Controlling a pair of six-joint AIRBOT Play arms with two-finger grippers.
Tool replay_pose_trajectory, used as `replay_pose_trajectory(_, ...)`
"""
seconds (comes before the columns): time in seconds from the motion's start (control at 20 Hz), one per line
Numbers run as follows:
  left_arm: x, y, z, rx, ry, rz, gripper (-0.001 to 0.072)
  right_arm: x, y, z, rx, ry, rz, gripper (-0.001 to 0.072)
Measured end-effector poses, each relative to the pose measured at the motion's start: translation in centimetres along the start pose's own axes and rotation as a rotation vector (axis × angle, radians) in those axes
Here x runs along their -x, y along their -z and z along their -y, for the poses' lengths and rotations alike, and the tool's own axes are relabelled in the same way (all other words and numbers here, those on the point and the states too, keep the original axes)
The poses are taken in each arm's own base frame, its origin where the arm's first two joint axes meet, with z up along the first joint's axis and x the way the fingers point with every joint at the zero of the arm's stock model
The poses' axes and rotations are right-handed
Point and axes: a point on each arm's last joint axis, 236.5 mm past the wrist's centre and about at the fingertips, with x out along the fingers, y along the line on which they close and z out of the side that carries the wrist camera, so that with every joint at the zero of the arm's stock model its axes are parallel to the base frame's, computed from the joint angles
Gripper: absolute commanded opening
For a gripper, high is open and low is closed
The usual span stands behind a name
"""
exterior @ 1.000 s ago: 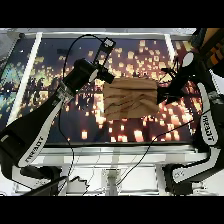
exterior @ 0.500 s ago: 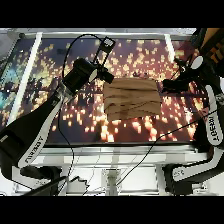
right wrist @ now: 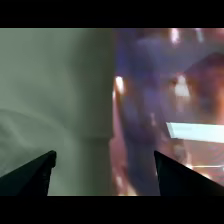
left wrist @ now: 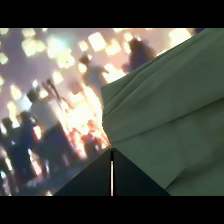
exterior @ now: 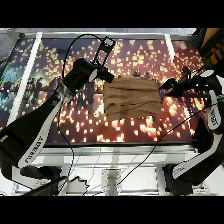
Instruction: Fold the clothes and pants, and hang the long-sleeved shirts on hangers.
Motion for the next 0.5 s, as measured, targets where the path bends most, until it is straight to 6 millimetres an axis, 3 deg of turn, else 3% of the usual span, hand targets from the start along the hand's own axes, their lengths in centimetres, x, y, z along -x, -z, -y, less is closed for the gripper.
replay_pose_trajectory(0.2, 0.0, 0.0, 0.0, 0.0, 0.0, 0.001, 0.0012, -4.9, 0.7, -1.1, 0.013, -0.034, -0.057, 0.0693)
replay_pose_trajectory(0.45, 0.0, 0.0, 0.0, 0.0, 0.0, 0.001, 0.0011, -10.2, 3.6, -5.5, 0.073, -0.081, -0.166, 0.0679)
replay_pose_trajectory(0.5, 0.0, 0.0, 0.0, 0.0, 0.0, 0.002, 0.0011, -11.3, 4.4, -6.6, 0.097, -0.086, -0.184, 0.0505)
